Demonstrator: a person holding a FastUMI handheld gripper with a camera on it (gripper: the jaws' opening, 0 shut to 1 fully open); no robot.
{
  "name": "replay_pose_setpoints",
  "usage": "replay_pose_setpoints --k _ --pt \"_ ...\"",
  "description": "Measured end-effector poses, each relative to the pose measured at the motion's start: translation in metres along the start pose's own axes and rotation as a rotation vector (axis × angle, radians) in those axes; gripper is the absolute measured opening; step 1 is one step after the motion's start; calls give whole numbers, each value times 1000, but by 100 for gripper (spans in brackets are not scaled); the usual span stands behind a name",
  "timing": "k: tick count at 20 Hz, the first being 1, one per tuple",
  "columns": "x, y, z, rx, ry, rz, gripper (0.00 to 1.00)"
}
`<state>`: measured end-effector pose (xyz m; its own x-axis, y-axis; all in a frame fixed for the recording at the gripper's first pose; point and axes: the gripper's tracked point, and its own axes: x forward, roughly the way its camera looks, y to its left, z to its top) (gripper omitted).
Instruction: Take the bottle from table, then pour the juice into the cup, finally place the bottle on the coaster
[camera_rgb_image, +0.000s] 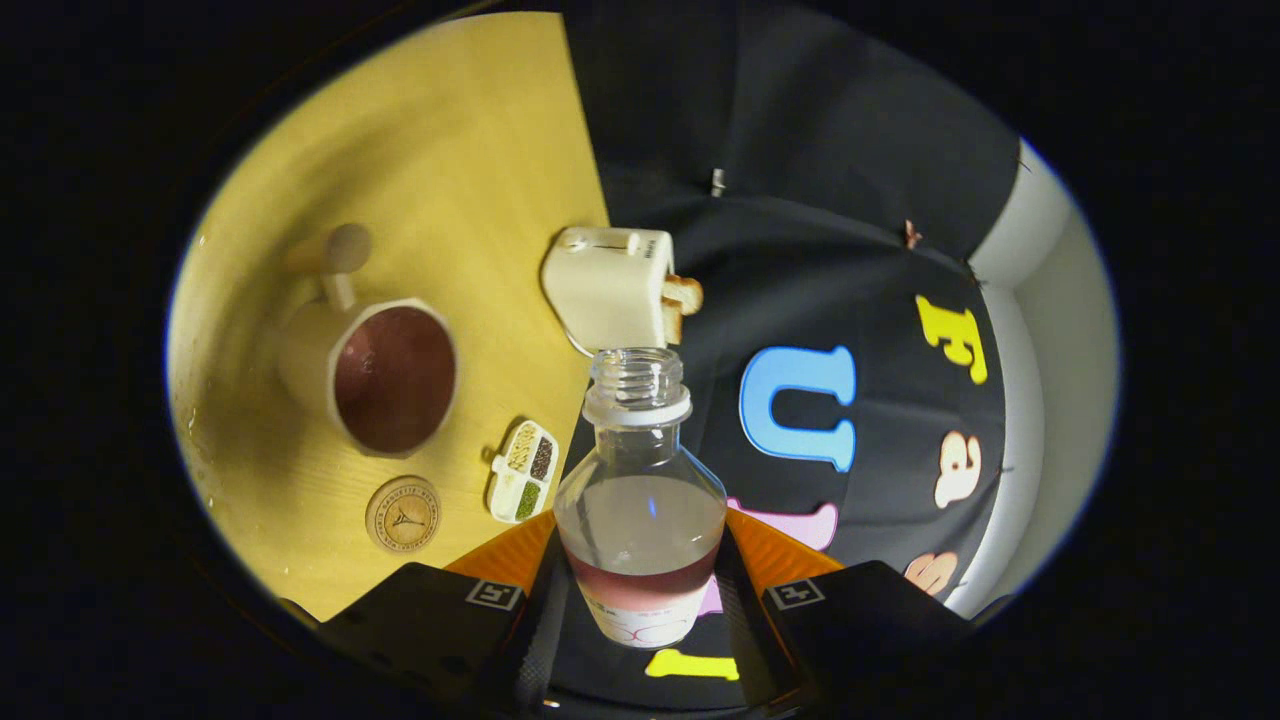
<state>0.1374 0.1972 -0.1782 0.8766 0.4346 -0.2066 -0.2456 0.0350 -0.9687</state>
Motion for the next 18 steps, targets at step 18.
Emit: replay_pose_setpoints --k 18 --pt "30 43 -83 1387 64 59 74"
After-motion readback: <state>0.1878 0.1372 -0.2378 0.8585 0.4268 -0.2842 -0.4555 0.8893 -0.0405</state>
